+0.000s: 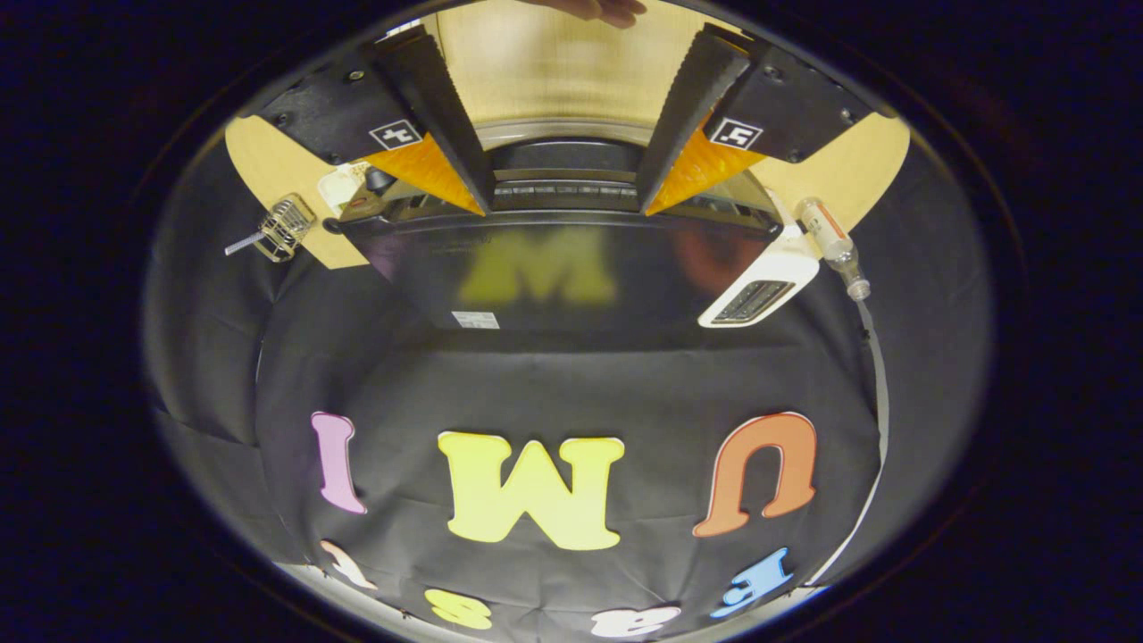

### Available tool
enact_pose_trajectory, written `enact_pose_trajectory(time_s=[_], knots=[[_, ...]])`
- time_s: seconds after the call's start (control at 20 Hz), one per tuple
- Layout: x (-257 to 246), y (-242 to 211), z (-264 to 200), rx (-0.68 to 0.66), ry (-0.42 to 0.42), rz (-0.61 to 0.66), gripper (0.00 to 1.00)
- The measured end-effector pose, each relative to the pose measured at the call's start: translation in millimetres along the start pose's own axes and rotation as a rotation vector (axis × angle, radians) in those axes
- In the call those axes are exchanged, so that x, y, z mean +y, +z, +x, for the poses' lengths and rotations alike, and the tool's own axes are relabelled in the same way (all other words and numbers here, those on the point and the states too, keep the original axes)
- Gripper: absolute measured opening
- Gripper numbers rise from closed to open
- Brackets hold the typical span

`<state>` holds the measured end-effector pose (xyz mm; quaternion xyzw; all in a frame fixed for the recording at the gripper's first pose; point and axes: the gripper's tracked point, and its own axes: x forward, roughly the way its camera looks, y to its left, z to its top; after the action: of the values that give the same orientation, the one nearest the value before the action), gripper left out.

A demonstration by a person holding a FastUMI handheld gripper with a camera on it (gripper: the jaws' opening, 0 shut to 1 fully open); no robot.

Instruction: Open the toaster oven, put the food inside, and close the toaster oven door.

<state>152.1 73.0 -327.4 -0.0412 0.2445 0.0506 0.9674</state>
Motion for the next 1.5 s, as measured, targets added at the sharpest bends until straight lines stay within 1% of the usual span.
enact_pose_trajectory(time_s=[0.1, 0.35, 0.75, 0.9, 1.1, 1.3, 1.45, 1.5], knots=[[1, -14, -15, -0.002, 0.002, 0.026, 1.00], [-1, -56, -48, -0.044, -0.009, -0.029, 1.00], [-3, -112, -66, -0.071, -0.020, -0.024, 1.00], [-5, -134, -68, -0.057, -0.014, -0.011, 1.00], [-4, -172, -67, -0.002, -0.015, -0.051, 1.00], [-3, -193, -62, 0.045, 0.004, -0.052, 1.00], [-2, -216, -58, 0.120, 0.001, -0.066, 1.00], [-1, -211, -59, 0.101, 0.001, -0.077, 1.00]])
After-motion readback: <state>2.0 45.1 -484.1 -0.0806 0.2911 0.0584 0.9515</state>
